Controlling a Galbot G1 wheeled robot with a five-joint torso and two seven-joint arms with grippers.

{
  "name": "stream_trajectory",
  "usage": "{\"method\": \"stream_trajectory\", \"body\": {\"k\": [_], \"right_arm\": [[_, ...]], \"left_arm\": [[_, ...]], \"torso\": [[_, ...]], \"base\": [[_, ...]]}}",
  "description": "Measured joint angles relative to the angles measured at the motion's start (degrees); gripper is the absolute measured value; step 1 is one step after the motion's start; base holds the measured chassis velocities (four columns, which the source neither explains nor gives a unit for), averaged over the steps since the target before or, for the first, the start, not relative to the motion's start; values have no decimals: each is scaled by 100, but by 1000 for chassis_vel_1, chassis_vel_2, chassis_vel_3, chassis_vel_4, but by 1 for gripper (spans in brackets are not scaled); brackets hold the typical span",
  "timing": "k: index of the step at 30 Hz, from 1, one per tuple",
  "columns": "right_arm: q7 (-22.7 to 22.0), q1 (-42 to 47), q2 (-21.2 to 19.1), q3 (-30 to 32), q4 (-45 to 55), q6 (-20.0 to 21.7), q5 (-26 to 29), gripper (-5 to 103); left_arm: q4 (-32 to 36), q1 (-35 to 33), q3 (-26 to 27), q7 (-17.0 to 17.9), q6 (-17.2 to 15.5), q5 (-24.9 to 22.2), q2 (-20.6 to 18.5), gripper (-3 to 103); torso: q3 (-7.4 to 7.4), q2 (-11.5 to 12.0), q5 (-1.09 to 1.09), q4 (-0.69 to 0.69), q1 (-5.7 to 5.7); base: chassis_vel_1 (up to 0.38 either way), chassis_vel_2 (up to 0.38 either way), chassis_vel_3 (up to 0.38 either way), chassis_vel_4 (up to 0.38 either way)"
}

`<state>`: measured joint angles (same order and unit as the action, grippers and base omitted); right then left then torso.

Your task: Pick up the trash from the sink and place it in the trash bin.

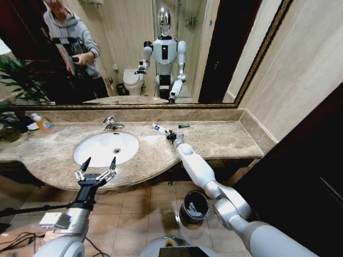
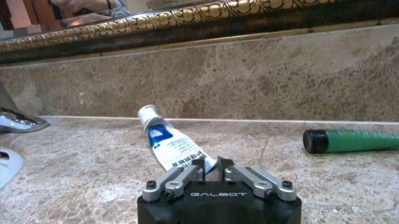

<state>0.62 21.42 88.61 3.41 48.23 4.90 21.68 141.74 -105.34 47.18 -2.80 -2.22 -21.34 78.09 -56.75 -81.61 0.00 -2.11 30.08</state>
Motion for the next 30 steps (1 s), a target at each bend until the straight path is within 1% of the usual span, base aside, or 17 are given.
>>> {"method": "stream_trajectory", "body": {"k": [2,3,4,6,16,22,24,26,27,30], "right_arm": [[-1,38,-26,9,80,22,8,4],[-1,38,-26,9,80,22,8,4],[-3,68,-48,17,138,37,15,2],[-9,128,-91,26,243,62,36,0],[-58,401,-328,88,809,165,171,0],[-96,762,-552,321,1571,114,121,0],[-107,897,-675,403,1905,125,238,0],[-144,1038,-784,474,2268,233,465,0],[-144,1038,-784,474,2268,233,465,0],[-184,1382,-1042,658,3056,365,683,0]], "left_arm": [[0,0,0,0,0,0,0,100],[0,0,0,0,0,0,0,100],[0,0,0,0,0,0,0,100],[0,0,0,0,0,0,0,100],[0,0,0,0,0,0,0,100],[0,0,0,0,0,0,0,100],[0,0,0,0,0,0,0,100],[0,0,0,1,0,0,0,100],[0,0,0,1,0,0,0,100],[0,0,1,1,0,0,0,100]], "torso": [[0,0,0,0,0],[0,0,0,0,0],[0,0,0,-1,0],[0,0,0,0,0],[-1,1,0,0,1],[0,1,-1,0,0],[0,1,0,0,0],[0,1,0,0,1],[0,1,0,0,1],[0,1,0,-1,0]], "base": [[0,0,0,0],[0,0,0,0],[0,0,0,0],[0,0,0,0],[0,0,0,0],[0,0,0,0],[0,0,0,0],[0,0,0,0],[0,0,0,0],[0,0,0,0]]}}
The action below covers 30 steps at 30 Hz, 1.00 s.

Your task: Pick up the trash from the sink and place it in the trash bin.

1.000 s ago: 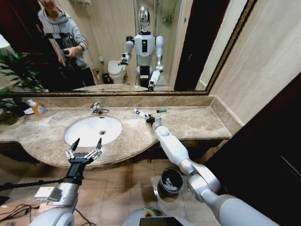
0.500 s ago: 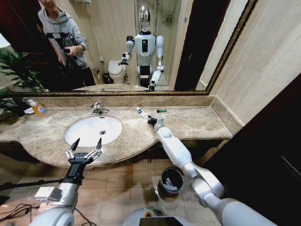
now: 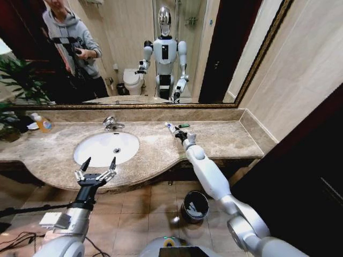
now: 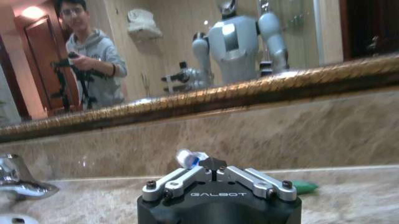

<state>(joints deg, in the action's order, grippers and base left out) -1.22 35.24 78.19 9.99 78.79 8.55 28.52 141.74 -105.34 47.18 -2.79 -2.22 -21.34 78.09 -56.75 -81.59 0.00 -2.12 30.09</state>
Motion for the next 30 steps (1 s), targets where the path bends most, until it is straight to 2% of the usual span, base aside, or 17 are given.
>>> {"method": "stream_trajectory", "body": {"k": [1,5,6,10,11,14,20,24,26,27,30], "right_arm": [[0,0,0,0,0,0,0,0],[-97,706,-558,307,1343,157,262,0],[-97,706,-558,307,1343,157,262,0],[-221,1841,-1079,765,2574,183,311,0],[-221,1841,-1079,765,2574,183,311,0],[-248,2582,-1281,1099,3269,133,232,0],[-303,3029,-1285,1147,3507,15,11,0],[-299,3567,-1208,1431,3569,-208,-350,0],[-80,4162,-1041,1713,3621,-655,-664,0],[-80,4162,-1041,1713,3621,-655,-664,0],[115,4867,-717,1970,3761,-1100,-896,0]], "left_arm": [[0,0,0,0,0,0,0,100],[0,0,0,1,0,0,0,100],[0,0,0,1,0,0,0,100],[0,0,-1,0,0,0,0,100],[0,0,-1,0,0,0,0,100],[0,1,0,-1,0,0,-1,100],[0,0,0,-1,0,0,0,100],[0,0,0,-1,0,0,-1,100],[0,0,0,-1,0,0,0,100],[0,0,0,-1,0,0,0,100],[0,0,-1,-1,0,0,0,100]], "torso": [[0,0,0,0,0],[0,0,1,0,0],[0,0,1,0,0],[1,0,-2,1,0],[1,0,-2,1,0],[2,-1,1,4,-2],[1,-1,-1,-1,-1],[0,-1,0,0,0],[0,-1,-1,1,0],[0,-1,-1,1,0],[1,-1,-1,2,-1]], "base": [[0,0,0,0],[0,0,0,0],[0,0,0,0],[0,0,0,0],[0,0,0,0],[0,0,0,0],[0,0,0,0],[0,0,0,0],[0,0,0,0],[0,0,0,0],[0,0,0,0]]}}
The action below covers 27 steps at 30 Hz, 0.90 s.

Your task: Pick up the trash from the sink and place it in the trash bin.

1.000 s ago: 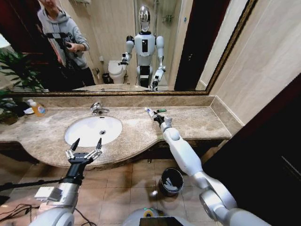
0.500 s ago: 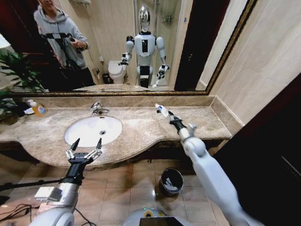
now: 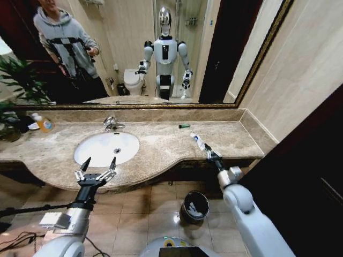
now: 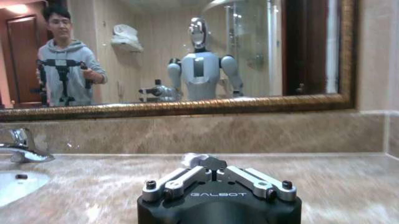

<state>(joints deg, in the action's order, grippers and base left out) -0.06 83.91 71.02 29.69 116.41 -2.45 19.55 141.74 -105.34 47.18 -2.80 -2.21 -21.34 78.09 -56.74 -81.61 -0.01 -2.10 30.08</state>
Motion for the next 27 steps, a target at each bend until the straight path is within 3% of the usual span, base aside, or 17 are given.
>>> {"method": "stream_trajectory", "body": {"k": [5,16,20,27], "right_arm": [[100,685,431,414,-133,-672,-216,0],[-1,1460,698,914,-684,-1459,-208,0],[-159,1437,687,846,-1632,-2020,-661,0],[-319,1056,652,434,-3042,-2255,-1109,0]], "left_arm": [[0,0,0,0,0,0,0,100],[-1,0,0,1,0,0,0,100],[0,0,0,0,0,0,0,100],[0,0,0,1,0,0,0,100]], "torso": [[0,0,1,0,0],[0,0,1,0,0],[-1,0,1,0,0],[-1,0,1,-1,0]], "base": [[0,0,0,0],[0,0,0,0],[0,0,0,0],[0,0,0,0]]}}
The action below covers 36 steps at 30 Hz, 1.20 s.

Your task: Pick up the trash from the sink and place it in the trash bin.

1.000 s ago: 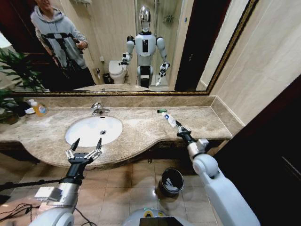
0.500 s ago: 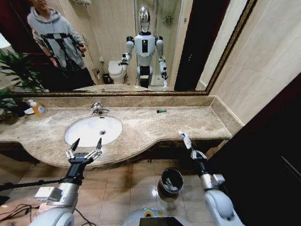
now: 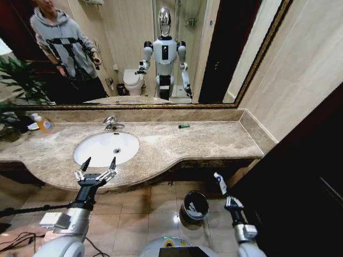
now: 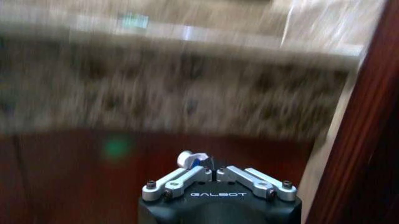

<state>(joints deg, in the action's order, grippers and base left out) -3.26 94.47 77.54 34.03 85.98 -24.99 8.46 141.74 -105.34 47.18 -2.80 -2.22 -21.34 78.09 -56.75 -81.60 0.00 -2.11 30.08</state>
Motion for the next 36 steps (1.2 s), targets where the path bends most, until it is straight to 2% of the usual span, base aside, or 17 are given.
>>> {"method": "stream_trajectory", "body": {"k": [6,12,18,26,31,35,36], "right_arm": [[-53,-646,44,-235,-1127,100,-493,0],[88,-1289,148,-315,-2083,205,-911,0],[349,-2045,211,-386,-3513,417,-1328,0],[552,-2429,422,-504,-4132,529,-1470,0],[490,-2765,536,-499,-4643,342,-1837,0],[444,-2841,561,-502,-4724,358,-1965,0],[435,-2861,572,-498,-4744,358,-1983,5]], "left_arm": [[0,0,0,0,0,0,0,100],[0,0,0,0,0,0,0,100],[0,0,0,0,0,0,0,100],[0,0,0,-1,0,0,0,100],[0,0,0,0,0,0,0,100],[0,0,0,-1,0,0,0,100],[0,0,0,-1,0,0,0,100]], "torso": [[0,0,-1,-1,0],[0,1,0,0,1],[-1,1,0,0,1],[0,1,1,0,0],[0,1,1,0,1],[0,1,1,0,0],[0,1,0,0,0]], "base": [[0,0,0,0],[0,0,0,0],[0,0,0,0],[0,0,0,0],[0,0,0,0],[0,0,0,0],[0,0,0,0]]}}
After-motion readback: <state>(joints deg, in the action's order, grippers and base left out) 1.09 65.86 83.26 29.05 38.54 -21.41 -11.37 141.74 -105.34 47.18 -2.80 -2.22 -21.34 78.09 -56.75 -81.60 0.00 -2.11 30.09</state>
